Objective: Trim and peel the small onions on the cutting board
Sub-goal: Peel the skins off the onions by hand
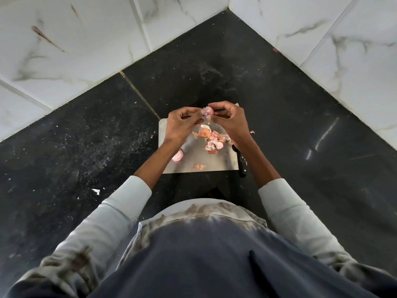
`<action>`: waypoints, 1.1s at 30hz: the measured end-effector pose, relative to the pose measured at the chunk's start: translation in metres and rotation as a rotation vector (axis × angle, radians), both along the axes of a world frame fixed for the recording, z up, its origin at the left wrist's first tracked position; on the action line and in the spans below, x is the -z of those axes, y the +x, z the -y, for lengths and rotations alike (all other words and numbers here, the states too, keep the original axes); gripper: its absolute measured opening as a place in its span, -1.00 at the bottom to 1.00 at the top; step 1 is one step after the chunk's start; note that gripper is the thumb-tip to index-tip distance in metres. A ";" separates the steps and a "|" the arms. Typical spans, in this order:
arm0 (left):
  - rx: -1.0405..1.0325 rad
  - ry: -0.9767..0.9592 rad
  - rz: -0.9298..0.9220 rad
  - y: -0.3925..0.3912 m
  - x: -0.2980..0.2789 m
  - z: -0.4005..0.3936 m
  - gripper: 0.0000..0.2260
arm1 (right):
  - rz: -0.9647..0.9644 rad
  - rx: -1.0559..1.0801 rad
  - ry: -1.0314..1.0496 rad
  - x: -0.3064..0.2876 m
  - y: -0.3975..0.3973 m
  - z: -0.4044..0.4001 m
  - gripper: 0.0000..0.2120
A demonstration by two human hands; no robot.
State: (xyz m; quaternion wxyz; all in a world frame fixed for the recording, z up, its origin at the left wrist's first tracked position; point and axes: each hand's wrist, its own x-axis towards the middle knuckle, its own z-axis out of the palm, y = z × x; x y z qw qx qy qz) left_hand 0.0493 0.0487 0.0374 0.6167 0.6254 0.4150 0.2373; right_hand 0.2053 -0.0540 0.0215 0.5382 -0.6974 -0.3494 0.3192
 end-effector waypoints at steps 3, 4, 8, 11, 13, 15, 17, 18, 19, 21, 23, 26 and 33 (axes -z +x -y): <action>0.014 -0.011 -0.008 0.000 0.001 0.002 -0.75 | 0.067 0.009 0.017 -0.001 -0.001 -0.001 -0.65; 0.010 -0.011 -0.008 0.000 0.001 0.002 -0.76 | 0.094 0.012 0.023 -0.002 -0.001 -0.002 -0.66; -0.020 -0.014 -0.022 0.001 0.002 0.001 -0.82 | 0.162 0.010 0.034 -0.005 -0.001 -0.002 -0.69; -0.055 -0.009 -0.059 0.003 0.000 0.001 -0.87 | 0.215 0.004 0.024 -0.004 -0.001 -0.005 -0.70; -0.082 0.023 -0.092 0.004 -0.003 0.002 -0.89 | 0.248 0.005 0.023 -0.003 -0.004 -0.007 -0.70; -0.099 0.052 -0.112 0.006 -0.005 0.003 -0.89 | 0.253 -0.002 0.025 -0.003 -0.006 -0.008 -0.70; -0.113 0.069 -0.125 0.004 -0.005 0.004 -0.87 | 0.250 -0.034 0.024 -0.005 -0.006 -0.009 -0.70; -0.118 0.077 -0.126 0.003 -0.005 0.004 -0.86 | 0.243 -0.055 0.021 -0.006 -0.005 -0.009 -0.70; -0.118 0.083 -0.122 0.002 -0.003 0.005 -0.86 | 0.229 -0.077 0.014 -0.008 -0.005 -0.009 -0.71; -0.116 0.087 -0.115 0.000 0.000 0.005 -0.84 | 0.180 -0.109 -0.007 -0.011 -0.003 -0.008 -0.72; -0.108 0.081 -0.106 -0.002 0.000 0.005 -0.84 | 0.123 -0.125 -0.032 -0.012 -0.002 -0.007 -0.72; -0.083 0.064 -0.091 -0.003 -0.002 0.006 -0.84 | 0.026 -0.127 -0.071 -0.012 0.001 -0.007 -0.72; -0.071 -0.070 -0.034 0.006 0.000 0.003 -0.80 | -0.112 -0.019 -0.033 -0.010 -0.005 -0.004 -0.69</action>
